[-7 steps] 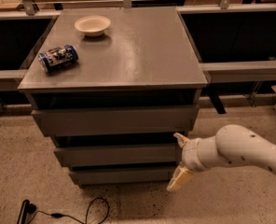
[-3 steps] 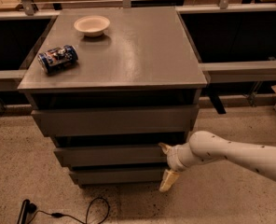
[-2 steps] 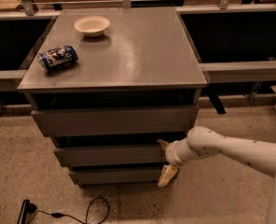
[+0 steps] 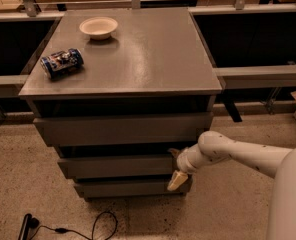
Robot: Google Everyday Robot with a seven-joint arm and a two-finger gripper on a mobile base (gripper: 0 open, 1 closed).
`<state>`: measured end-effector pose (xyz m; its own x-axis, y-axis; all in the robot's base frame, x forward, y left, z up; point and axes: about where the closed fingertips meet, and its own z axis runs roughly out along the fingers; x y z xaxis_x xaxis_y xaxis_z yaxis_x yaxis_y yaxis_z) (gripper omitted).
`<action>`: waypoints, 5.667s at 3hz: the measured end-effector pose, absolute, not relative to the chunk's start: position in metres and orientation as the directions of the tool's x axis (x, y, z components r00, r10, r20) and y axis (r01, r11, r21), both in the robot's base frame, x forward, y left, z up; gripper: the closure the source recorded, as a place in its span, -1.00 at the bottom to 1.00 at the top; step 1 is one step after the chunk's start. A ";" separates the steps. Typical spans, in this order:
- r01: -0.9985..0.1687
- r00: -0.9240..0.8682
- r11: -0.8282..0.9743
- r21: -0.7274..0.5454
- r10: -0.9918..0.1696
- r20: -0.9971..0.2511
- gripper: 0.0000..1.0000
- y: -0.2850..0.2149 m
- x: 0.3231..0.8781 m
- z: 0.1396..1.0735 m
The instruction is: Open middle drawer
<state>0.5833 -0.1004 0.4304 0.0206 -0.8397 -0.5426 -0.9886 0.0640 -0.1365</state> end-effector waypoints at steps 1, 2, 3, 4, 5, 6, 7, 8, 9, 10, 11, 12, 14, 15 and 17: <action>-0.988 0.011 0.074 -0.134 -0.838 -0.545 -0.28 -0.099 0.577 0.428; -0.989 0.025 0.059 -0.134 -0.833 -0.552 -0.32 -0.090 0.554 0.438; -0.996 0.042 0.018 -0.092 -0.793 -0.608 -0.34 -0.075 0.517 0.458; -0.998 0.055 -0.047 -0.030 -0.725 -0.686 -0.69 -0.057 0.472 0.482; -0.996 0.055 -0.092 0.014 -0.703 -0.709 -0.74 -0.045 0.443 0.491; -0.995 0.065 -0.103 0.012 -0.710 -0.701 -0.43 -0.040 0.440 0.499; -0.997 0.068 -0.075 -0.018 -0.731 -0.678 -0.01 -0.039 0.464 0.508; -0.999 0.051 -0.039 -0.033 -0.760 -0.647 0.45 -0.034 0.499 0.501; -0.999 0.035 -0.009 -0.045 -0.799 -0.601 0.66 -0.019 0.535 0.477; -0.999 0.040 -0.021 -0.039 -0.819 -0.573 0.66 -0.007 0.541 0.450; -0.997 0.060 -0.075 0.005 -0.833 -0.549 0.66 0.006 0.524 0.419; -0.983 0.090 -0.168 0.077 -0.800 -0.593 0.66 0.023 0.498 0.413; -0.931 0.151 -0.335 0.146 -0.716 -0.682 0.72 0.042 0.450 0.442; -0.916 0.174 -0.380 0.131 -0.669 -0.723 0.72 0.051 0.440 0.461; -0.955 0.206 -0.297 -0.013 -0.632 -0.747 0.47 0.043 0.473 0.521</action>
Offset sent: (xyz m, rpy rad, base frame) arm -0.0750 0.0241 0.0285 0.0199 0.0090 0.0470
